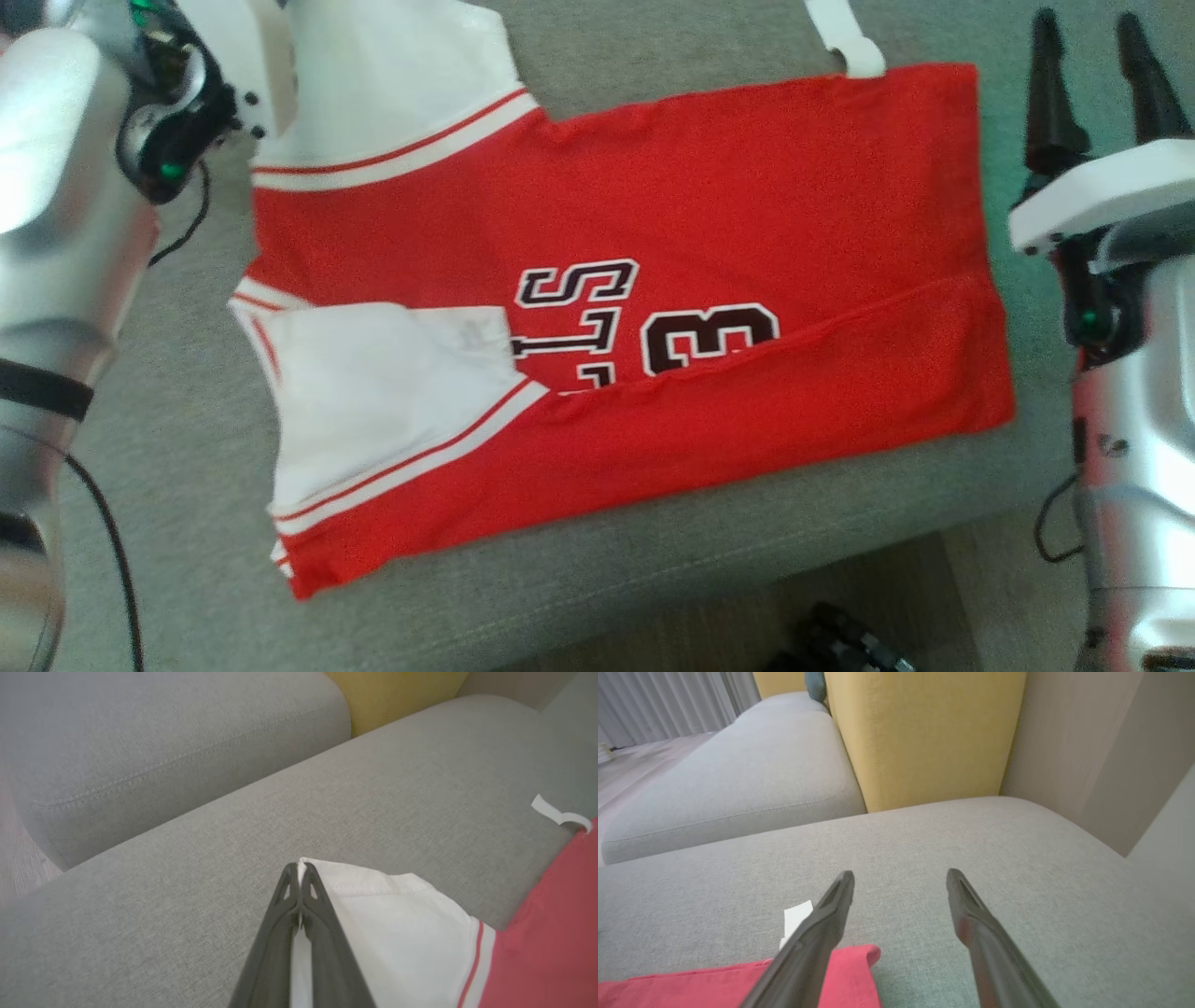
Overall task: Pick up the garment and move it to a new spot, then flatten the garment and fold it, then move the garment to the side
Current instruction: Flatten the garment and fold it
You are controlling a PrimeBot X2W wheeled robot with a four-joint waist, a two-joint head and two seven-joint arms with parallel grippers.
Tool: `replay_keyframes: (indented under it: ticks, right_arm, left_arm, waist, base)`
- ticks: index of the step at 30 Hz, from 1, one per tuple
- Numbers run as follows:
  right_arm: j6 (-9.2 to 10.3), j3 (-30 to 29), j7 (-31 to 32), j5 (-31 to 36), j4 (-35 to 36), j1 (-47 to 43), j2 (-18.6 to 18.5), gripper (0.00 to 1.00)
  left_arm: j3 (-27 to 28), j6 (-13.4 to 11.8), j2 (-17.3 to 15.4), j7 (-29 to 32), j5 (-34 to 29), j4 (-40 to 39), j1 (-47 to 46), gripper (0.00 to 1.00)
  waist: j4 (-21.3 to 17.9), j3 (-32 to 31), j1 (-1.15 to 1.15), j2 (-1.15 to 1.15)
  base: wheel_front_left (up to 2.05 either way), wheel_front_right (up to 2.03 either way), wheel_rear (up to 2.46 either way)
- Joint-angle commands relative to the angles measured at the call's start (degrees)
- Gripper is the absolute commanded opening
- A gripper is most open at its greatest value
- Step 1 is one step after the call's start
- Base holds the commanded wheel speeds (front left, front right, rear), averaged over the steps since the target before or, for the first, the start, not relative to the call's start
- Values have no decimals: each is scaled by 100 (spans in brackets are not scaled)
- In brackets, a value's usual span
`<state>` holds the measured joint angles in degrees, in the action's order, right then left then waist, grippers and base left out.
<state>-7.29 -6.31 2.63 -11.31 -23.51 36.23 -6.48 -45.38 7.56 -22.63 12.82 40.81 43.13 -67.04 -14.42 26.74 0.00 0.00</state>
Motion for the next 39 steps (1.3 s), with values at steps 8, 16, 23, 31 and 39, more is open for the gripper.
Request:
replay_keyframes:
  ticks: [8, 16, 23, 31, 39]
  right_arm:
    - [-20, 172, 813, -396, -350, 201, -546, 100]
    - [-20, 374, 1468, -433, -984, 337, -983, 100]
    - [-20, 613, 1705, -566, -1315, 473, -1211, 100]
    - [-20, 1008, 1826, -827, -1446, 559, -1317, 44]
    - [-20, 1199, 1463, -1119, -1337, 712, -1489, 0]
  left_arm:
    - [-168, -8, -135, -363, 263, -826, -78, 0]
    - [-307, -8, -165, -418, 406, -1199, -25, 0]
    - [-336, -8, -219, -436, 442, -1240, -38, 0]
    - [-343, -14, -238, -457, 456, -1168, -86, 0]
    - [-279, -127, -226, -709, 402, -1024, -167, 0]
  waist:
    - [663, -218, 0, 0]
    - [901, -151, 0, 0]
    - [909, -59, 0, 0]
    - [877, 0, 0, 0]
    - [887, 30, 0, 0]
  base:
    - [0, 0, 0]
    - [0, 0, 0]
    - [0, 0, 0]
    - [0, 0, 0]
    - [0, 0, 0]
